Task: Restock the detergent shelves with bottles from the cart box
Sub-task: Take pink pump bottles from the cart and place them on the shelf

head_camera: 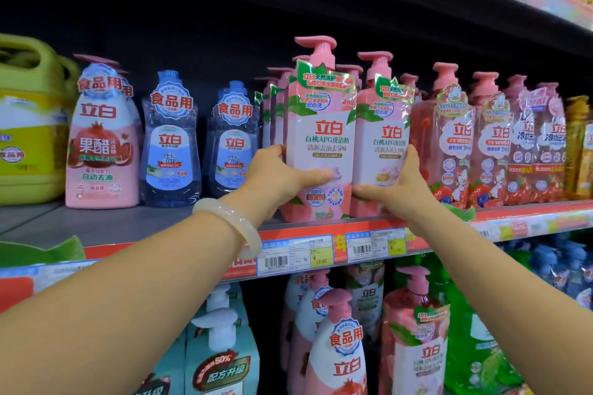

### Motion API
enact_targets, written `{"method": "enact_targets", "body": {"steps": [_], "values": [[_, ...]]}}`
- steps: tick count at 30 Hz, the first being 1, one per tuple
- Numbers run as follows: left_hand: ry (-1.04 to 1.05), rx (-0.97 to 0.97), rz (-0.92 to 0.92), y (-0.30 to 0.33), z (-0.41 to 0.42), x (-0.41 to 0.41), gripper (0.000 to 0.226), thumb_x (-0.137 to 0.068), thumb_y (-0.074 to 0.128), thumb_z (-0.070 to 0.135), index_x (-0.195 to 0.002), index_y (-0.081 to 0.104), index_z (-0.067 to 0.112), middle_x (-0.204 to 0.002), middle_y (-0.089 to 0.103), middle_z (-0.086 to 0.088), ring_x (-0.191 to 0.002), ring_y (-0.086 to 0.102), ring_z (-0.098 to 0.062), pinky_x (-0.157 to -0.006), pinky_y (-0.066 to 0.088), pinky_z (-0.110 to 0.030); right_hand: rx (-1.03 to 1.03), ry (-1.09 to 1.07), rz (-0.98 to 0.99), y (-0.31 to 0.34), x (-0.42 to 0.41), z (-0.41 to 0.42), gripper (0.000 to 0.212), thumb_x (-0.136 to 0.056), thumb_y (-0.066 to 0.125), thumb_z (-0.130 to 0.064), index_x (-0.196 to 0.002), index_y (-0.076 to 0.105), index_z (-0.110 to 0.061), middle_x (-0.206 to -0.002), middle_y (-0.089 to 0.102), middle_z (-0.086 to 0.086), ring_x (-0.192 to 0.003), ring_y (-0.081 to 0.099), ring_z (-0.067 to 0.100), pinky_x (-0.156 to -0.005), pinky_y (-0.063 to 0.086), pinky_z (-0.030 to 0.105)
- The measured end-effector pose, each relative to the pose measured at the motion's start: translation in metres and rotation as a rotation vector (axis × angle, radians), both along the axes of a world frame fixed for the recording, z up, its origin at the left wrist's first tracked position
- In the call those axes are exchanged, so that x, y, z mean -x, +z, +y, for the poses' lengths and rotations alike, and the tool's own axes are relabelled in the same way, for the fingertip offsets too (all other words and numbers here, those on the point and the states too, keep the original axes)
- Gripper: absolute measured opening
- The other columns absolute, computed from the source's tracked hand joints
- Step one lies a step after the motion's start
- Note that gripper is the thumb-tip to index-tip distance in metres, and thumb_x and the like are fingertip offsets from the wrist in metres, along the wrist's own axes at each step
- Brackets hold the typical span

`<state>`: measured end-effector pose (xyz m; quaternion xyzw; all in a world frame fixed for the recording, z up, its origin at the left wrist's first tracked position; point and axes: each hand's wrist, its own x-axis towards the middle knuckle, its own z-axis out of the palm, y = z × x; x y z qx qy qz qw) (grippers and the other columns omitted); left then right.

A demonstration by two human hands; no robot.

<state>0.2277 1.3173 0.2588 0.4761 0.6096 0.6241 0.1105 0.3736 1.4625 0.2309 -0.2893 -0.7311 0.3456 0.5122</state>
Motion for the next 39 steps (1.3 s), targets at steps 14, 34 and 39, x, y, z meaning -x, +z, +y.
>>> {"method": "enact_targets", "body": {"steps": [14, 34, 39], "values": [[0.072, 0.021, 0.063, -0.004, -0.004, -0.008, 0.057, -0.066, 0.085, 0.029, -0.111, 0.052, 0.021, -0.112, 0.067, -0.004, -0.097, 0.066, -0.024, -0.081, 0.056, -0.039, -0.135, -0.005, -0.015, 0.001, -0.003, -0.005, 0.108, -0.068, 0.084, -0.018, -0.147, 0.010, -0.013, -0.121, 0.052, 0.002, -0.097, 0.060, 0.017, -0.094, 0.051, 0.041], [0.492, 0.372, 0.896, -0.015, -0.069, -0.009, 0.075, -0.083, 0.067, 0.040, -0.138, 0.030, 0.006, -0.149, 0.023, -0.019, -0.139, 0.022, -0.035, -0.109, 0.027, -0.044, -0.460, -0.259, -0.362, 0.011, 0.006, -0.118, 0.082, -0.079, 0.073, -0.025, -0.145, 0.028, -0.007, -0.145, 0.028, 0.017, -0.136, 0.024, 0.030, -0.110, 0.021, 0.037], [0.584, 0.458, 1.084, -0.018, -0.155, 0.010, 0.051, -0.087, 0.061, 0.033, -0.126, 0.043, 0.005, -0.133, 0.040, -0.014, -0.129, 0.035, -0.032, -0.101, 0.034, -0.040, -0.628, -0.069, -0.571, 0.003, 0.066, -0.198, 0.074, -0.079, 0.070, -0.028, -0.140, 0.035, -0.009, -0.139, 0.034, 0.017, -0.130, 0.033, 0.035, -0.106, 0.030, 0.038]]}}
